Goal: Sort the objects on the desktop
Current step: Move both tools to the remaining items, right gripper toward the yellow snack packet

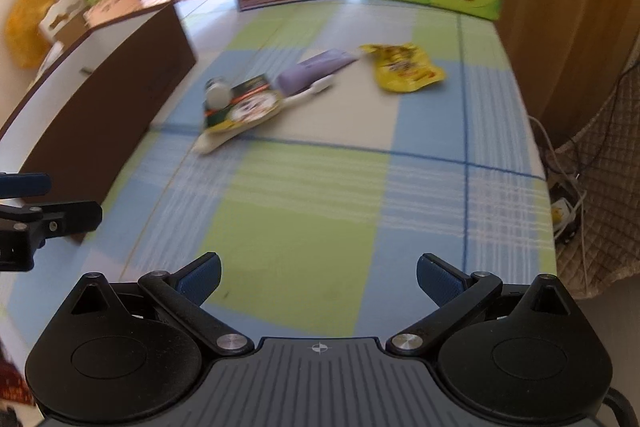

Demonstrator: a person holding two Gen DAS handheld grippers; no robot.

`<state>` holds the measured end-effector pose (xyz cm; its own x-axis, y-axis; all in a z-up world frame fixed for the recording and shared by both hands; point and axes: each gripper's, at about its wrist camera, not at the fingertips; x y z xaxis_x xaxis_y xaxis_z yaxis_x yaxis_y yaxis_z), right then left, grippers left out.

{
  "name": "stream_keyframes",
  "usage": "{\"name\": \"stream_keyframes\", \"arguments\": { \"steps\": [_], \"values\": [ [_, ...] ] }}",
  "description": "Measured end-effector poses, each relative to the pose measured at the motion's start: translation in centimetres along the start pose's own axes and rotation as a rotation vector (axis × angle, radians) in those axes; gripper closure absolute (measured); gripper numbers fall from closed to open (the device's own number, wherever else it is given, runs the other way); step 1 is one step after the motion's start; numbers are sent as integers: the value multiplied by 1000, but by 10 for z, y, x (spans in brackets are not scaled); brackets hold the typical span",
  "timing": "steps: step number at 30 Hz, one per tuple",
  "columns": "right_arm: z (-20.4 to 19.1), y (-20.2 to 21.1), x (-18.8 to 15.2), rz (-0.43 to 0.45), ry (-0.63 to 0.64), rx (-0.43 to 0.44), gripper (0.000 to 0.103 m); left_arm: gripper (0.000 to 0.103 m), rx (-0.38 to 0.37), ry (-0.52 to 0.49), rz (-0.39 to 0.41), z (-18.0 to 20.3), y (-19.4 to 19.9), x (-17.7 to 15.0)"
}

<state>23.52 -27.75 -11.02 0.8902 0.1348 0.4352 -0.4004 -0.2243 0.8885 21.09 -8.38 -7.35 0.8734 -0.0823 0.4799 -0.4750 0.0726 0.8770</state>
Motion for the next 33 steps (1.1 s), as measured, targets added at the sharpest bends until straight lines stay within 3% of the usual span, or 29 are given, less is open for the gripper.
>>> {"name": "stream_keyframes", "arguments": {
  "steps": [12, 25, 33],
  "values": [
    [51, -46, 56, 59, -12, -34, 2, 20, 51, 38, 44, 14, -61, 72],
    [89, -102, 153, 199, 105, -17, 2, 28, 143, 100, 40, -1, -137, 127],
    [95, -150, 187, 153, 183, -51, 2, 28, 159, 122, 51, -8, -162, 148]
  ]
}}
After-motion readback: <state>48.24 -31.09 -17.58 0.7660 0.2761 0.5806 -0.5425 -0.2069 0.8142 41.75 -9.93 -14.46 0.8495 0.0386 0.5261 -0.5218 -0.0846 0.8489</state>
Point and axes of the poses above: each gripper's, at about its wrist camera, not at the fingertips, and y roughly against the way its jaws point, z to its right, x to its top, and after that the axes turned 7 degrees about -z, right-handed
